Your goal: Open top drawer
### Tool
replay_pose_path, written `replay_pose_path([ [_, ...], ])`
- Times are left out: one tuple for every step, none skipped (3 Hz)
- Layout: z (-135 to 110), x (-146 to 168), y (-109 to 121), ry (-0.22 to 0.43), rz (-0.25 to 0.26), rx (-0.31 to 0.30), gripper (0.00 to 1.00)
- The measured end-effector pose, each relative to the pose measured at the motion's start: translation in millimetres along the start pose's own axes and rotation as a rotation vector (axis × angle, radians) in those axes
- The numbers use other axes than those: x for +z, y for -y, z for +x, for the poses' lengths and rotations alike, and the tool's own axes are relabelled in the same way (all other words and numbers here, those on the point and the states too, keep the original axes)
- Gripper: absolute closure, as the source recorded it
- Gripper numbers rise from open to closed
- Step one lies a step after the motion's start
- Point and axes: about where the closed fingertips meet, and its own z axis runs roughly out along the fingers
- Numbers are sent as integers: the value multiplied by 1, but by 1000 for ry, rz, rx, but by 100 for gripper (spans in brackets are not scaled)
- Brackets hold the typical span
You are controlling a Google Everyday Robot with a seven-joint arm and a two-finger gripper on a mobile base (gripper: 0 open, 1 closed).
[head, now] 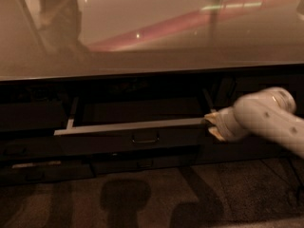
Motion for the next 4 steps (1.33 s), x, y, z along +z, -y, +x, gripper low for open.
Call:
replay_pose_path([
  [-2, 0, -20, -6, 0, -1, 100],
  [-2, 0, -20, -6, 0, -1, 100],
  [-2, -4, -18, -6, 0, -1, 82],
  [-1, -23, 2, 21, 13, 4, 58],
])
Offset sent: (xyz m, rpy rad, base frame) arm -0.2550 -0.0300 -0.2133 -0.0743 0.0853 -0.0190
